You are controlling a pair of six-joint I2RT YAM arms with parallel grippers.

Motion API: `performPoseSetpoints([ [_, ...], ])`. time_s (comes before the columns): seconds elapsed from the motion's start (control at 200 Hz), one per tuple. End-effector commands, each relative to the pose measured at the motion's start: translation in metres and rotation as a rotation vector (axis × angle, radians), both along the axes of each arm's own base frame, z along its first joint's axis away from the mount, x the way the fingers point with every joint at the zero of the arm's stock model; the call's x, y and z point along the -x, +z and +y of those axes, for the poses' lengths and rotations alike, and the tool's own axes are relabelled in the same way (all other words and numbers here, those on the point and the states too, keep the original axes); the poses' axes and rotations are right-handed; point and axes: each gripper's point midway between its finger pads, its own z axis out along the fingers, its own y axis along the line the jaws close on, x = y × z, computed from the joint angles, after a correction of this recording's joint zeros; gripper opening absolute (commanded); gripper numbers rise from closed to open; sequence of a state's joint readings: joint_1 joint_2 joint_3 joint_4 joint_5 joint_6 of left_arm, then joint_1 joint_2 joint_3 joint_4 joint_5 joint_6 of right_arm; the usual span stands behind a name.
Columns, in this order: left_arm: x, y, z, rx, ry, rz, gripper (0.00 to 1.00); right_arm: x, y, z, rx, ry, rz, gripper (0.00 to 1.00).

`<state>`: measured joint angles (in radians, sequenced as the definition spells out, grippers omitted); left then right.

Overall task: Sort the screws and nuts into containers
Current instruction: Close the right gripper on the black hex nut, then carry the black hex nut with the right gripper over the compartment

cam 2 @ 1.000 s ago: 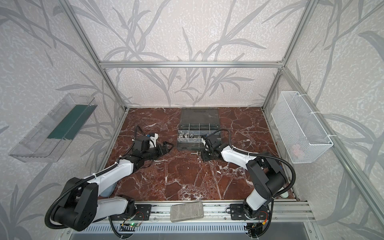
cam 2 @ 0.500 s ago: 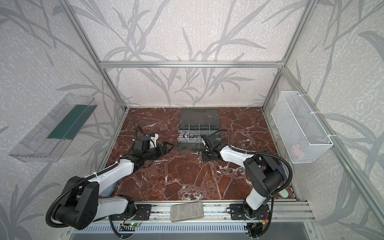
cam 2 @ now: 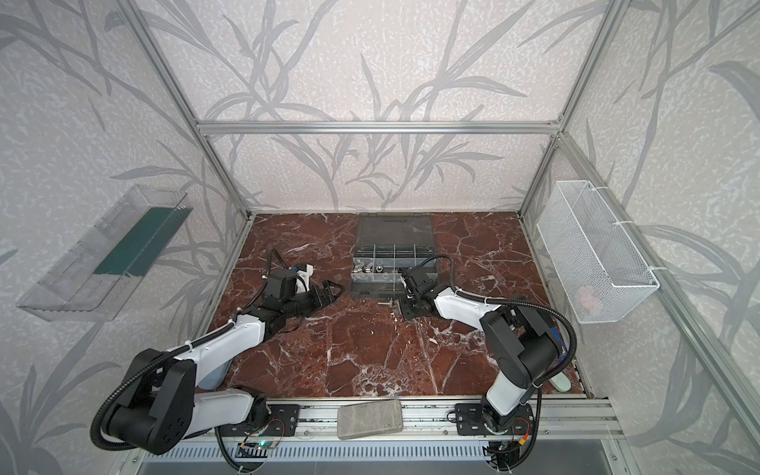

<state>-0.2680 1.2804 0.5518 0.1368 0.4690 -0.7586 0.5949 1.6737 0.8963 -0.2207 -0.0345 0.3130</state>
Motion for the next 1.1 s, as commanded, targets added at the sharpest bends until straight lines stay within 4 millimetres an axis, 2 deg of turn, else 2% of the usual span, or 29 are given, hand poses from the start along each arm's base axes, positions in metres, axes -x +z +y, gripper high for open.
performPoseSetpoints([
  [0.0, -0.002, 0.000, 0.002, -0.003, 0.002, -0.014, 0.98, 0.008, -0.015, -0.006, 0.040, 0.005, 0.043, 0.46],
  [0.215, -0.002, 0.001, 0.002, -0.004, 0.003, -0.015, 0.98, 0.011, -0.017, -0.011, 0.057, -0.002, 0.046, 0.45],
  [0.37, -0.002, 0.000, 0.002, -0.003, 0.002, -0.015, 0.98, 0.011, -0.018, -0.014, 0.073, -0.001, 0.048, 0.39],
  [0.625, -0.001, -0.001, 0.002, -0.005, 0.003, -0.013, 0.98, 0.010, -0.018, -0.014, 0.079, -0.004, 0.046, 0.23],
  [0.79, -0.001, 0.000, 0.002, -0.005, 0.003, -0.015, 0.98, 0.011, -0.019, -0.016, 0.085, -0.002, 0.050, 0.03],
  [0.825, -0.001, -0.001, 0.003, -0.005, 0.004, -0.015, 0.98, 0.011, -0.016, -0.016, 0.084, -0.001, 0.048, 0.00],
  [0.935, -0.001, 0.001, 0.003, -0.004, 0.004, -0.018, 0.98, 0.010, 0.004, -0.012, 0.062, 0.024, 0.021, 0.00],
  [1.095, -0.001, 0.001, 0.003, -0.003, 0.003, -0.019, 0.98, 0.006, 0.047, -0.009, 0.020, 0.055, -0.041, 0.00],
])
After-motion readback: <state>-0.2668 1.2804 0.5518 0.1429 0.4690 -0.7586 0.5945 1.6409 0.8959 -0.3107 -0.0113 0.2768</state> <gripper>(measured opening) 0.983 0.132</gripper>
